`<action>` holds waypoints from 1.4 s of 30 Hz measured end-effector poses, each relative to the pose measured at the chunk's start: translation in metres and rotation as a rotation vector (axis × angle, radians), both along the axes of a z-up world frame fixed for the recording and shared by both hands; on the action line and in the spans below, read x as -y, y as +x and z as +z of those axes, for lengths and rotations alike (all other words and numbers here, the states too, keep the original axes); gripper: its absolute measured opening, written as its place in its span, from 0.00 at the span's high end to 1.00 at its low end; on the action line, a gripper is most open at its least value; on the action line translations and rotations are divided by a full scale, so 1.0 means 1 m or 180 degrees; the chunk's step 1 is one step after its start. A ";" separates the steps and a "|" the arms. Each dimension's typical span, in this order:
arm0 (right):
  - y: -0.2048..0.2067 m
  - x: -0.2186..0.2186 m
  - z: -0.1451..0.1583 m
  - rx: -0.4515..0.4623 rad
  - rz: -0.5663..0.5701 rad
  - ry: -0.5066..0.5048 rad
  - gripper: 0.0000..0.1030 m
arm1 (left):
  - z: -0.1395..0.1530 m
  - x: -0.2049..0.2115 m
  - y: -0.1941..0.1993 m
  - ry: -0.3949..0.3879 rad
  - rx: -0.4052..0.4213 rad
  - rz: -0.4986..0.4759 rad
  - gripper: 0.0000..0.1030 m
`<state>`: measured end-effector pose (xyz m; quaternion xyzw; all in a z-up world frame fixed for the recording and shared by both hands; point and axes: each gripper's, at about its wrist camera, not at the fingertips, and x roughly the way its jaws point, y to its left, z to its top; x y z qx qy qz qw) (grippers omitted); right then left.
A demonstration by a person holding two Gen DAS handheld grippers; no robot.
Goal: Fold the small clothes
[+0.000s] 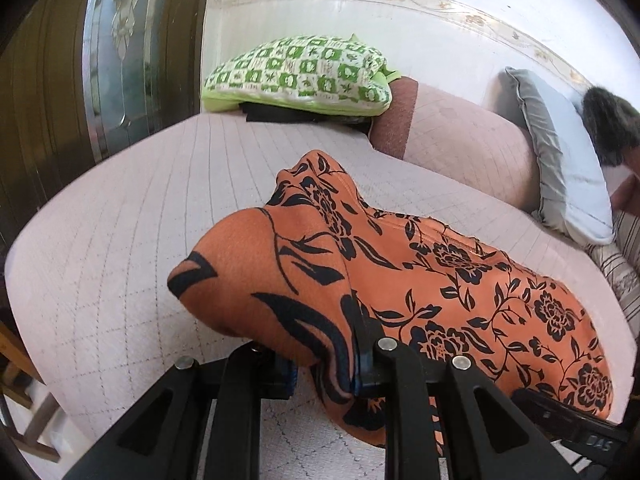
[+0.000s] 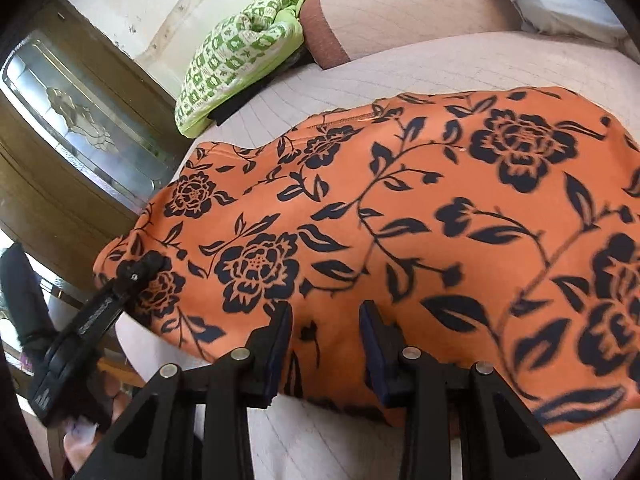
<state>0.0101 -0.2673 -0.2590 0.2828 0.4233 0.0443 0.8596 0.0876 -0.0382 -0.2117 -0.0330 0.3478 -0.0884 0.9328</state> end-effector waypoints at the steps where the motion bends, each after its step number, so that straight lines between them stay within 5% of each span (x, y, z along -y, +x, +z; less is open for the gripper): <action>1: -0.005 0.004 0.001 0.0011 0.0002 0.0007 0.64 | 0.001 0.001 -0.001 0.0022 0.0020 0.0000 0.80; 11: -0.034 0.049 0.013 0.0203 -0.0223 0.0035 0.62 | 0.008 0.019 -0.012 0.0280 0.0184 -0.0027 0.81; 15: -0.042 0.075 0.016 0.0276 -0.0433 0.0275 0.62 | 0.026 0.039 -0.028 0.0462 0.0392 -0.0218 0.82; 20: -0.061 0.111 0.031 0.0435 -0.0704 0.0403 0.62 | 0.051 0.086 -0.057 0.0534 0.0607 -0.0687 0.85; 28: -0.129 0.211 0.050 0.0812 -0.1444 0.0594 0.62 | 0.057 0.232 -0.147 0.0740 0.0982 -0.2113 0.89; 30: -0.138 0.230 0.046 0.0781 -0.1503 0.0713 0.57 | 0.053 0.237 -0.163 0.0699 0.0990 -0.2276 0.87; 31: -0.142 0.238 0.044 0.0763 -0.1492 0.0789 0.45 | 0.052 0.233 -0.163 0.0689 0.0949 -0.2269 0.86; 32: -0.144 0.243 0.043 0.0758 -0.1472 0.0846 0.36 | 0.049 0.223 -0.159 0.0695 0.0857 -0.2197 0.85; 35: -0.138 0.249 0.047 0.0707 -0.1305 0.0876 0.34 | 0.041 0.173 -0.128 0.0653 0.0448 -0.1709 0.72; 42: -0.058 0.179 0.063 0.0439 -0.0659 0.0757 0.33 | 0.037 -0.043 -0.018 0.0111 -0.0521 0.0436 0.21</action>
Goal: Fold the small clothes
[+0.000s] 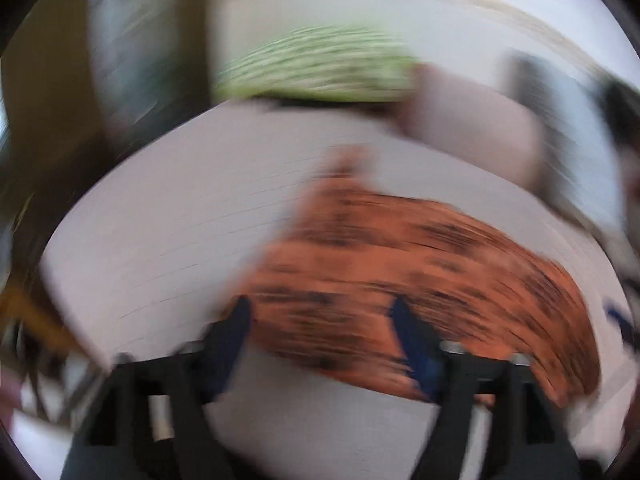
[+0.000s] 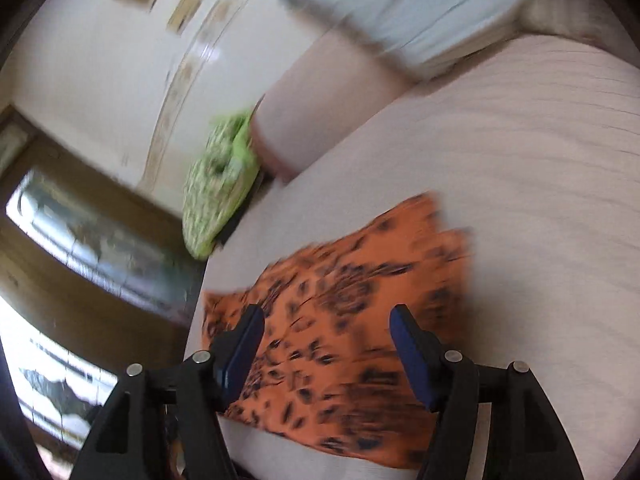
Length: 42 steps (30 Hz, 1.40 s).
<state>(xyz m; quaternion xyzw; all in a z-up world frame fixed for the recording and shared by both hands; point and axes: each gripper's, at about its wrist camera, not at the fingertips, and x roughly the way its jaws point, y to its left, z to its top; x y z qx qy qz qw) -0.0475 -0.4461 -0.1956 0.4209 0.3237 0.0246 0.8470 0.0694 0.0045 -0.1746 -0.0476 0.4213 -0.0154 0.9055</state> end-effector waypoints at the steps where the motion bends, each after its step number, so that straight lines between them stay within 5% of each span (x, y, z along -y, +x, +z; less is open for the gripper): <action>1: 0.017 -0.019 0.004 -0.0035 0.0128 -0.0024 0.33 | -0.003 -0.020 0.011 -0.0151 -0.0160 0.0158 0.21; 4: 0.063 -0.075 0.013 -0.0146 0.0415 -0.0072 0.33 | -0.021 -0.063 0.027 -0.0881 -0.0537 0.0379 0.20; 7: 0.088 -0.125 0.022 -0.0102 0.0632 -0.0126 0.33 | -0.046 -0.068 0.028 -0.1135 -0.0924 0.0369 0.20; 12: 0.099 -0.182 0.025 -0.0116 0.0852 -0.0439 0.33 | -0.070 -0.046 0.019 -0.1344 -0.1079 0.0207 0.20; 15: 0.100 -0.193 0.014 -0.0185 0.0873 -0.0483 0.33 | -0.086 -0.045 0.025 -0.1448 -0.1087 0.0397 0.20; 19: 0.099 -0.193 0.005 -0.0241 0.0838 -0.0439 0.33 | -0.084 -0.037 0.038 -0.1568 -0.0737 0.0358 0.20; 21: 0.100 -0.192 0.006 -0.0250 0.0798 -0.0499 0.33 | -0.088 -0.032 0.049 -0.1607 -0.0662 0.0367 0.27; 24: 0.098 -0.186 0.009 -0.0214 0.0756 -0.0484 0.33 | -0.091 -0.023 0.061 -0.1598 -0.0645 0.0260 0.74; 29: 0.089 -0.177 0.008 -0.0184 0.0708 -0.0529 0.33 | -0.085 -0.018 0.060 -0.1459 -0.0470 0.0103 0.82; 34: 0.070 -0.151 0.002 -0.0176 0.0573 -0.0471 0.33 | -0.037 0.010 0.042 -0.1163 0.0019 -0.0311 0.82; 42: 0.027 -0.069 -0.002 -0.0073 0.0058 -0.0167 0.33 | 0.030 0.122 0.003 -0.0876 0.0449 -0.1222 0.83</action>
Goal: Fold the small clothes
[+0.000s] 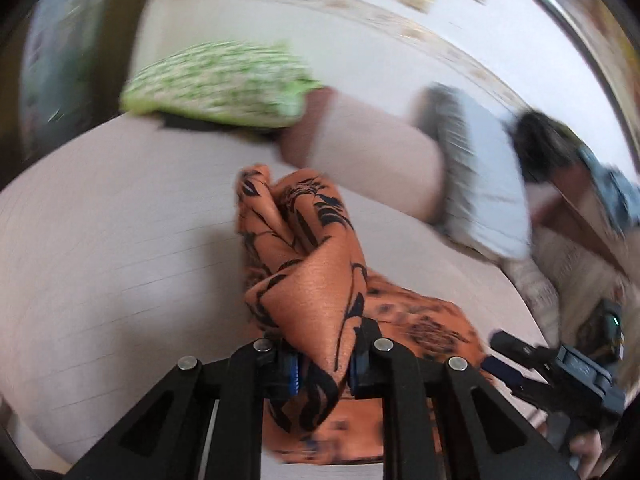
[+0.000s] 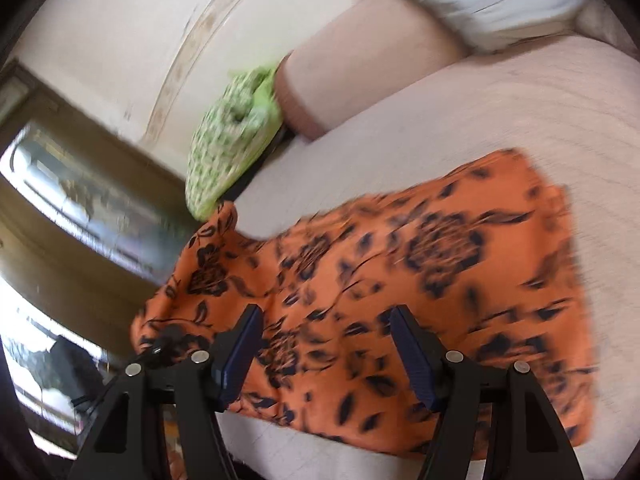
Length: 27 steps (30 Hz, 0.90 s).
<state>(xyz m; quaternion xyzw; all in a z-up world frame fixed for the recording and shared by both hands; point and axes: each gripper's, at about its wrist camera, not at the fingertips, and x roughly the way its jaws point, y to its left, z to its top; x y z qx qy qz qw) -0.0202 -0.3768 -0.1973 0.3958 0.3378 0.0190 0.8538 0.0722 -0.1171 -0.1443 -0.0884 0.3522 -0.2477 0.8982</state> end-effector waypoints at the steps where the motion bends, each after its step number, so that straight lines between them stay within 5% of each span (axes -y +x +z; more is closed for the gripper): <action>1: -0.006 0.010 0.000 0.0020 -0.0067 0.0027 0.33 | 0.002 0.018 -0.005 0.0026 0.0021 -0.0117 0.83; 5: -0.043 0.068 -0.004 0.0140 -0.0459 0.0176 0.33 | -0.006 0.107 -0.033 0.0270 0.0126 -0.0672 0.83; 11: -0.088 0.139 -0.020 0.0138 -0.0855 0.0512 0.33 | -0.089 0.206 -0.070 0.0839 -0.0256 -0.1482 0.80; 14: -0.087 0.153 -0.024 0.0072 -0.0771 0.0682 0.31 | -0.079 0.190 -0.076 0.0694 -0.0147 -0.1630 0.68; 16: -0.074 0.154 -0.025 0.0061 -0.0587 0.0775 0.23 | -0.060 0.169 -0.079 0.0527 -0.0101 -0.1807 0.46; 19: -0.044 0.144 -0.029 0.0041 -0.0291 0.0918 0.20 | -0.032 0.129 -0.085 0.0362 0.0254 -0.1778 0.31; 23: 0.007 0.125 -0.037 -0.0250 -0.0136 0.0676 0.20 | -0.029 0.092 -0.058 0.0452 0.0358 -0.1516 0.31; 27: 0.054 0.112 -0.048 -0.0514 -0.0080 0.0348 0.20 | -0.057 0.070 -0.021 0.0532 0.0059 -0.1170 0.31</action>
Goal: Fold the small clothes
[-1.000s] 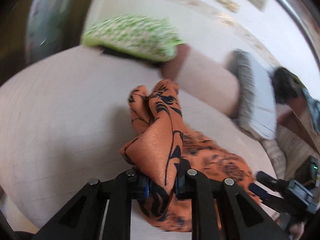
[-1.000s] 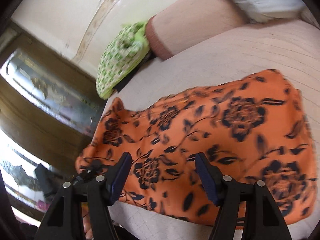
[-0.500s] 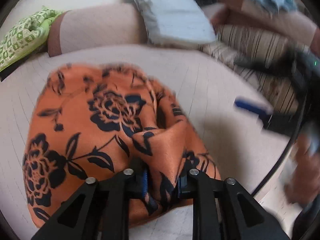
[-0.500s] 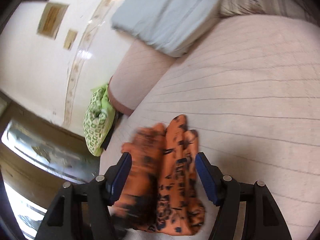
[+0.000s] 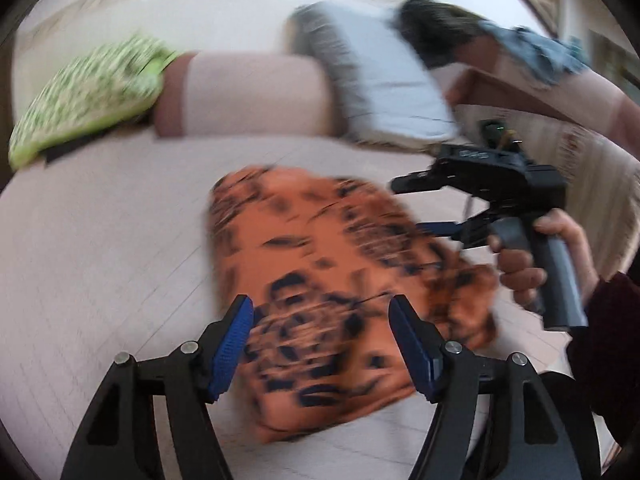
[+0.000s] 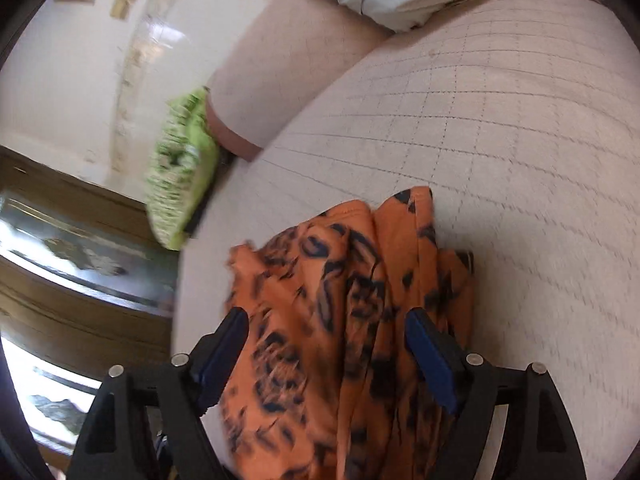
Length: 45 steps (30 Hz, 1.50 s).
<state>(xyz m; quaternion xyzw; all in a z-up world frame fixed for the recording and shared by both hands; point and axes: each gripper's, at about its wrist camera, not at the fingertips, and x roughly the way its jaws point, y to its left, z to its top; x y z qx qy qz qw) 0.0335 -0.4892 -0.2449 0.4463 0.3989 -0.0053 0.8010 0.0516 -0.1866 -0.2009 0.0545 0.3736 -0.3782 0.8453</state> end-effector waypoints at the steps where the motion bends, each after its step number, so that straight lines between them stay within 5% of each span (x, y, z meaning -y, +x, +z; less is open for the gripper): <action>1: 0.008 -0.003 -0.003 -0.0048 0.0033 -0.0024 0.20 | -0.007 -0.005 0.001 0.0016 -0.0043 0.0060 0.31; 4: 0.030 -0.023 -0.010 -0.0136 0.0279 0.0036 0.19 | -0.022 -0.010 0.015 0.0008 -0.0246 0.0088 0.31; 6: 0.036 -0.034 -0.004 -0.0222 0.0306 -0.0260 0.32 | -0.030 -0.006 0.021 -0.0018 -0.0375 0.0023 0.31; 8: 0.036 -0.040 0.003 -0.0255 0.0297 -0.0378 0.84 | -0.027 -0.008 0.024 -0.0085 -0.0403 0.0002 0.30; 15: -0.003 -0.037 0.058 0.0227 -0.0056 -0.0873 0.85 | -0.025 0.003 0.009 -0.0144 -0.0303 -0.0158 0.23; 18: 0.004 -0.029 0.030 -0.0220 -0.0088 -0.0973 0.85 | -0.040 0.016 0.008 0.0160 -0.0341 -0.0183 0.14; 20: 0.006 -0.024 0.008 -0.0457 -0.0206 -0.0994 0.74 | -0.050 0.017 0.011 0.0285 -0.0480 -0.0156 0.13; 23: -0.003 -0.010 -0.006 -0.0467 -0.0398 -0.0437 0.59 | -0.051 0.006 0.017 0.0140 -0.0737 -0.0103 0.13; 25: -0.006 -0.009 0.011 -0.0489 -0.0432 -0.0545 0.48 | -0.046 -0.002 0.018 0.0070 -0.0772 -0.0059 0.13; 28: -0.007 -0.015 0.056 -0.0154 -0.0509 -0.0915 0.46 | -0.041 -0.004 0.017 0.0075 -0.0672 -0.0022 0.13; 32: 0.018 -0.041 0.080 0.0019 -0.0187 -0.1034 0.46 | -0.034 0.002 0.010 0.0189 -0.0436 -0.0054 0.13; 35: 0.052 -0.062 0.061 -0.0216 -0.0021 -0.1089 0.47 | -0.031 0.006 0.006 0.0292 -0.0263 -0.0073 0.13; 40: 0.083 -0.042 -0.010 -0.0836 -0.0152 -0.0979 0.53 | -0.025 0.006 0.006 0.0372 -0.0116 -0.0090 0.13; 45: 0.066 -0.041 0.013 -0.0720 -0.0076 -0.0962 0.52 | -0.026 0.013 0.004 0.0431 -0.0006 -0.0076 0.13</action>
